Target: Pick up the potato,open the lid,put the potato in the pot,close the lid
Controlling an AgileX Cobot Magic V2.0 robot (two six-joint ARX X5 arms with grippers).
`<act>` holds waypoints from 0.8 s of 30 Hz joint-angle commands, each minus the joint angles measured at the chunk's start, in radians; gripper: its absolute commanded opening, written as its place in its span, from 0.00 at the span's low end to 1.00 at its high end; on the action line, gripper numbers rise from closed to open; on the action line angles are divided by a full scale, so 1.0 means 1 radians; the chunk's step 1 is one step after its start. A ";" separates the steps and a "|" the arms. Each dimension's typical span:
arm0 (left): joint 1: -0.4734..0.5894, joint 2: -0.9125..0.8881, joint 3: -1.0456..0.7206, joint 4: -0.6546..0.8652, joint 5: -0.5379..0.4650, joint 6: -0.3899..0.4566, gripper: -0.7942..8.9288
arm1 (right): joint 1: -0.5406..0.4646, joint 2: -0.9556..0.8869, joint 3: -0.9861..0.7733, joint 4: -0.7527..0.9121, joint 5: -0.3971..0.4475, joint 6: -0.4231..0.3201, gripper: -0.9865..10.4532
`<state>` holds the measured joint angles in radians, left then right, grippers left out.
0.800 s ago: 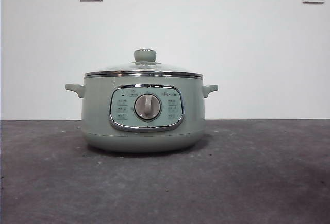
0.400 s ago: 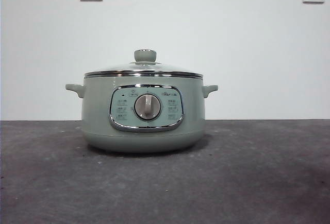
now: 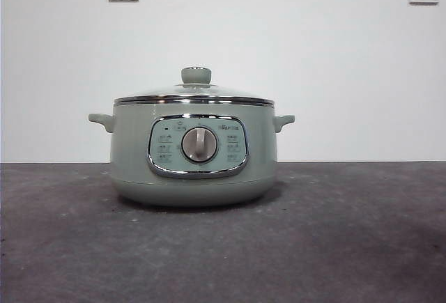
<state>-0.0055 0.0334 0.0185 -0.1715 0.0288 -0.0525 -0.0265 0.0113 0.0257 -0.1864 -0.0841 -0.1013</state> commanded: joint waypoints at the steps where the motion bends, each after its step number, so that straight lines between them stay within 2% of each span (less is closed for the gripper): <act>1: 0.003 0.000 -0.010 0.005 -0.003 0.011 0.08 | -0.001 -0.003 -0.011 0.008 0.009 0.026 0.09; 10: 0.003 0.000 -0.010 0.005 -0.002 0.011 0.08 | -0.001 -0.003 -0.011 0.006 0.063 0.053 0.09; 24: 0.003 0.000 -0.010 0.005 -0.003 0.011 0.08 | -0.001 -0.003 -0.011 0.005 0.065 0.057 0.09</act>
<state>-0.0055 0.0334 0.0185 -0.1711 0.0288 -0.0525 -0.0265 0.0113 0.0257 -0.1864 -0.0235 -0.0563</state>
